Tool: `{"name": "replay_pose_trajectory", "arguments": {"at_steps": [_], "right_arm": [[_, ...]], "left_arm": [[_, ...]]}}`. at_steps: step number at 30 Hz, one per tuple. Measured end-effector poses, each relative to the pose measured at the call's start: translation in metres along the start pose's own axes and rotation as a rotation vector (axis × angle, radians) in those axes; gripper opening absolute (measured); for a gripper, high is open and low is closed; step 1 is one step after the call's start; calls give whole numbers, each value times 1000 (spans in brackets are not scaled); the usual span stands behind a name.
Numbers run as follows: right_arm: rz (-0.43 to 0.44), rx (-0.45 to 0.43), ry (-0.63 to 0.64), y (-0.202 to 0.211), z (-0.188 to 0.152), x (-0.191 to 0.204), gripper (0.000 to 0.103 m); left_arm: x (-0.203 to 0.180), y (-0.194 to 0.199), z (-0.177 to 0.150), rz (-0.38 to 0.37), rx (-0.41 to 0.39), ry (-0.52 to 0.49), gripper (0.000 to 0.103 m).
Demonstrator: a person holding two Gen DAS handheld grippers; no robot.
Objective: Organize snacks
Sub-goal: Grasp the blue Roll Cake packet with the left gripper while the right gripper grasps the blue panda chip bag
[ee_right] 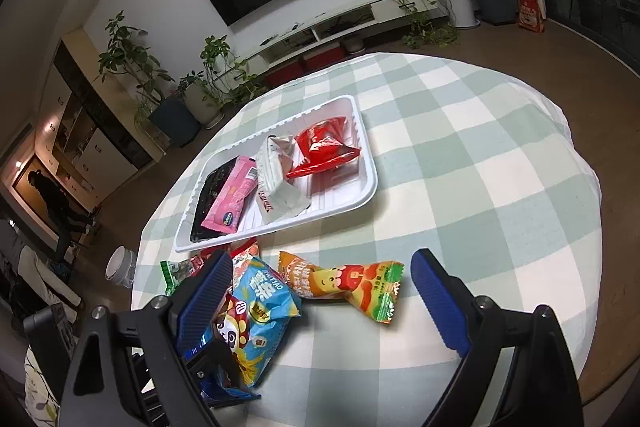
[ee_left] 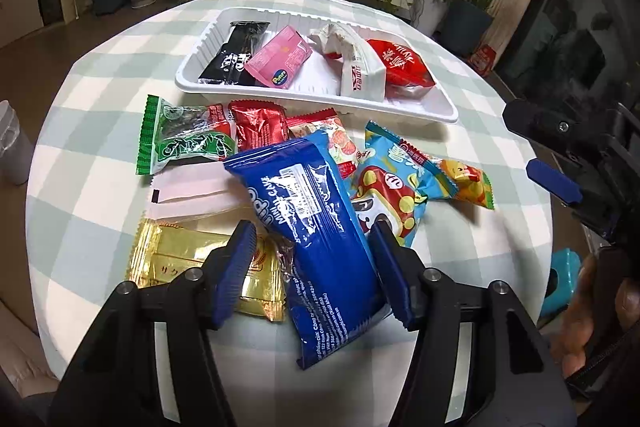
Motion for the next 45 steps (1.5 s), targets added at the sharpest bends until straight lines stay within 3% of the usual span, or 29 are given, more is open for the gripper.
{"name": "replay_pose_trajectory", "arguments": {"at_steps": [6,8,14,22,33,39,45], "right_arm": [[3,16,9,-2,-1,2,93],[3,18,9,-2,-2,2,93],[0,33,31,-6,-4,5,92],[-4,42,27,-8,-6,3,91],[10,61,33,-3,-23,8,91],[28,155,45,-18,-54,32,91],[39,182,-43,-30,-47,38,91]], "left_arm": [[1,-5,0,-20,8,3,57],[1,-6,-1,-48,9,5,44],[1,-6,-2,-114,17,2,30],[13,5,-5,-163,21,18,26],[60,65,12,-201,-103,70,26],[77,63,7,-234,-108,98,26],[73,60,3,-252,-102,81,26]]}}
Point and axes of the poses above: each gripper's, at about its wrist camera, not at the fingertips, and y roughly against the way its jaws point, x to its left, z to its top, the point moved 3 cm from there along -y, roughly the way its jaws point, and after that the axes turned 12 degrees about -z, right-handed, at the moved point
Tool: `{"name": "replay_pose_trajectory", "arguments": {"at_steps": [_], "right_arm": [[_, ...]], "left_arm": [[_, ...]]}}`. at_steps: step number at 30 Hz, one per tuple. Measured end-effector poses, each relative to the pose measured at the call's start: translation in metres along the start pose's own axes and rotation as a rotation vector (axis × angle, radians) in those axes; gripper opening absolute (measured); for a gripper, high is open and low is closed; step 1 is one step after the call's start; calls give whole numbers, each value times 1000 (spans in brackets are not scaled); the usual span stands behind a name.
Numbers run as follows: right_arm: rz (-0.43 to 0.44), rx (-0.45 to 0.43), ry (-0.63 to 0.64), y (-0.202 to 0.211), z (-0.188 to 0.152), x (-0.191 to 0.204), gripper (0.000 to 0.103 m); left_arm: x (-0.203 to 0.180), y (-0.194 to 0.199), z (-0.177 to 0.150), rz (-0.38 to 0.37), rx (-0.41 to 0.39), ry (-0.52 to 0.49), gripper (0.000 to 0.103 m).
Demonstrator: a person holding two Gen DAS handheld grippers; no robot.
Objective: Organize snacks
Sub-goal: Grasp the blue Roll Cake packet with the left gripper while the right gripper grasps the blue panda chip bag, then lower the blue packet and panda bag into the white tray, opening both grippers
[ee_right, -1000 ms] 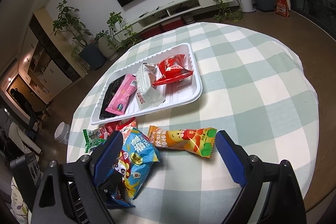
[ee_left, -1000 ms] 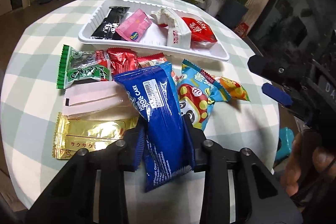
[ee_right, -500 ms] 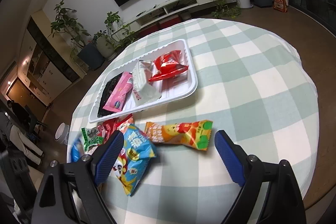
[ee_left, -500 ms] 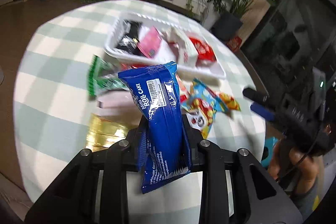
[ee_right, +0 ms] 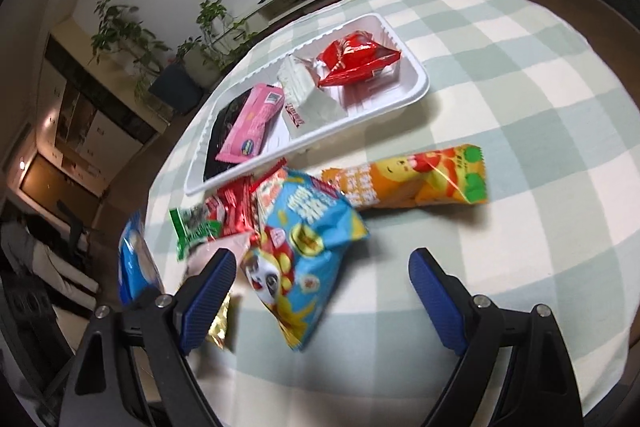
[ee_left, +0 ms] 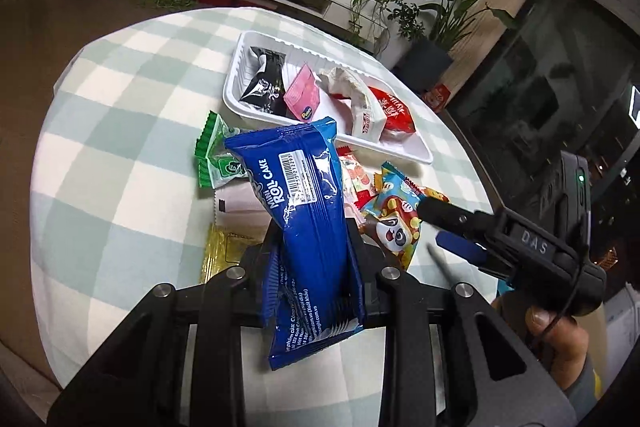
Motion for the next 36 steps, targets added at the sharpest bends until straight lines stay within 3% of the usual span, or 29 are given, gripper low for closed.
{"name": "replay_pose_trajectory", "arguments": {"at_steps": [7,12,15,30,36], "right_arm": [[-53,23,79,-19,-15,28,91],[-78,-19,142,-24,-16,31,63],[-62,-19,115,-23,-12,21,53],[2,-106,87,23,-17,5,48],[17,-150,28,39,-3,-9,48]], "left_arm": [[-2,-6,-2,-6,16,-10,26],[-3,-9,-3,-3,21,-13,26],[-4,-12,-4,3,28,-17,26],[-4,-14,-5,-4,20,-34,26],[-2,-8,0,-26,-3,-8,26]]}}
Point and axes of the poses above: each gripper's, at about its wrist camera, not at the fingertips, and y roughly against the way its jaws point, x to its left, z to its top, the point moved 3 cm from there along -y, roughly the way its jaws point, and after that the axes turned 12 degrees about -z, right-handed, at the moved point
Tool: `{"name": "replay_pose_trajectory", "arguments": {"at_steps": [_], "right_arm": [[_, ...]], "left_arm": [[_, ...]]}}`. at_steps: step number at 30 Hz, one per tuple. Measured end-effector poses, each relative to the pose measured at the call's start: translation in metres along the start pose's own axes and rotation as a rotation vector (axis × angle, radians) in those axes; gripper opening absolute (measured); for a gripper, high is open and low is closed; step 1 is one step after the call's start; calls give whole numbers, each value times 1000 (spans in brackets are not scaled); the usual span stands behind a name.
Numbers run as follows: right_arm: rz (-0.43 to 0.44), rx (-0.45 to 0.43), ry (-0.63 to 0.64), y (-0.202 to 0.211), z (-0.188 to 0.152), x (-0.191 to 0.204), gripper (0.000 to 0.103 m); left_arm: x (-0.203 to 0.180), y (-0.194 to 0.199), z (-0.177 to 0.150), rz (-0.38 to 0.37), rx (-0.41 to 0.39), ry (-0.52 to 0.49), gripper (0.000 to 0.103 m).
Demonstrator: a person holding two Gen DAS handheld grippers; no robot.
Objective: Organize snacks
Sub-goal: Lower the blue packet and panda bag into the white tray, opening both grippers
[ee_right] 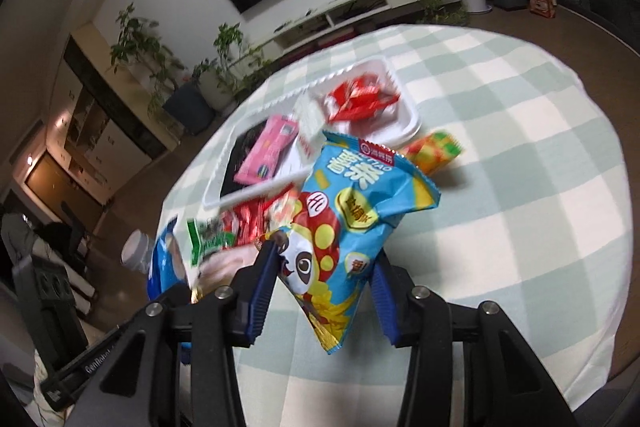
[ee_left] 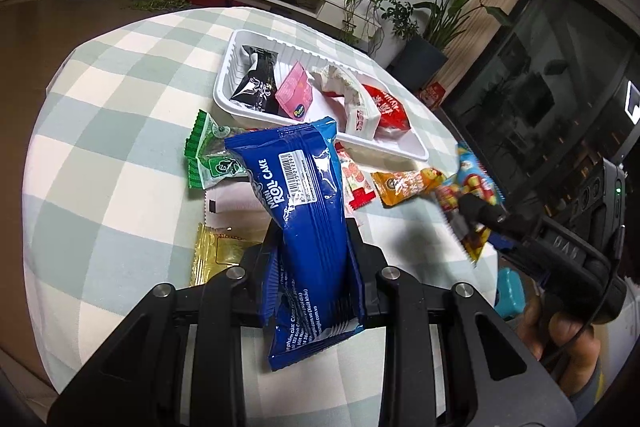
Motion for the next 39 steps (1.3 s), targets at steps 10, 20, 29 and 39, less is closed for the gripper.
{"name": "replay_pose_trajectory", "arguments": {"at_steps": [10,20,29,39], "right_arm": [[-38,-135,-137,34,70,-52,48],[-1,-304,-5,38,175,-4,48],[14,-70,277,-84,156,83,47],[-10,33,392,-127,126,95,48]], "left_arm": [[-23,5,81,7,-38,-93,26],[-33,-73,180,73,5,-237,26],[17,-129,175,145,102,-235,26],[29,-150,165,153,140,-243,26]]}}
Point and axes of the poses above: each gripper's, at about its wrist camera, not at the fingertips, and y roughly against the way its jaws point, x to its left, z to its top, the point moved 3 cm from there along -y, roughly the way its jaws point, and after that the axes turned 12 degrees about -z, right-handed, at the moved point
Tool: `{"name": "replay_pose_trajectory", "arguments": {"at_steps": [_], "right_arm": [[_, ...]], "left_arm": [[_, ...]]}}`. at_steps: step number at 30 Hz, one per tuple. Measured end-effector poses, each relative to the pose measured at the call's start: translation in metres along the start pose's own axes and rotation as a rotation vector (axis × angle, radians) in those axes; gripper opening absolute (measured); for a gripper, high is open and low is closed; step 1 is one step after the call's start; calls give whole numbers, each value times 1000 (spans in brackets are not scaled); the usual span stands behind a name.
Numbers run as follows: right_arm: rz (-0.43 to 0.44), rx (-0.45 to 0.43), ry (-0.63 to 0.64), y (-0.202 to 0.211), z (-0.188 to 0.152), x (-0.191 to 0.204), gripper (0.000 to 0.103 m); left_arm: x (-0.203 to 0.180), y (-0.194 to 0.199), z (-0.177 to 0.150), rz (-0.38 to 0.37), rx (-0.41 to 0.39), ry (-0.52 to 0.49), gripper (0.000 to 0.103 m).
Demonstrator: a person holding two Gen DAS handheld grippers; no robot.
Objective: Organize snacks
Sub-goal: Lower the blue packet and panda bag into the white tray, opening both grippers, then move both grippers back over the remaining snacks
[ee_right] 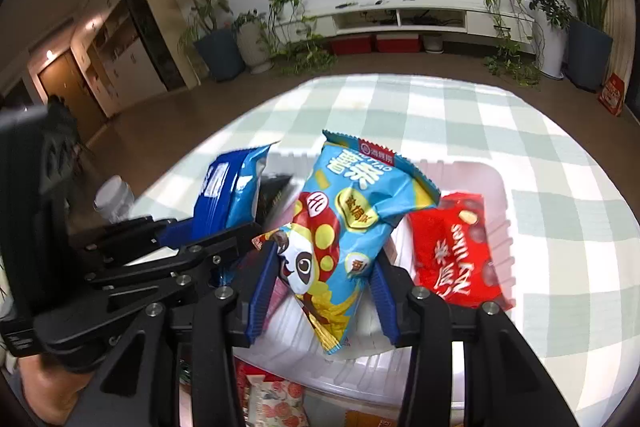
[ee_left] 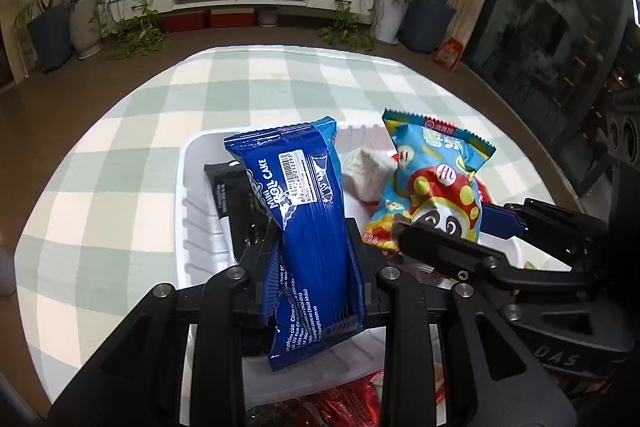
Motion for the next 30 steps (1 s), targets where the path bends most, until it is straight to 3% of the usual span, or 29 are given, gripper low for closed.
{"name": "replay_pose_trajectory", "arguments": {"at_steps": [7,9,11,14,22,24,27,30], "right_arm": [[-30,-2,63,-10,-12,6,48],[-38,-4,71,-11,-15,7,48],[-40,-6,74,-12,-15,5,48],[-32,-3,56,-11,-14,1,52],[-51,-18,50,-3,-13,-3,60],[-54,-19,36,0,-13,-6,69],[-48,-31,7,5,-12,-13,73],[-47,-45,-3,10,-10,-16,74]], "left_arm": [[6,-3,-3,19,-7,23,29],[9,-5,-5,24,-5,29,33],[13,-4,-4,39,-15,39,48],[17,-1,-4,37,-30,52,57],[15,8,-3,44,-53,59,72],[15,11,-3,43,-63,61,77],[12,15,-2,45,-71,58,79],[10,19,-2,44,-79,54,91]]}}
Point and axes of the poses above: each gripper's, at about its wrist camera, not at the fingertips, and y roughly against the way its jaws point, x to its left, z to its top, the point moved 3 cm from there along -y, roughly the way its jaws point, and after that the axes turned 12 degrees about -z, right-handed, at the moved point
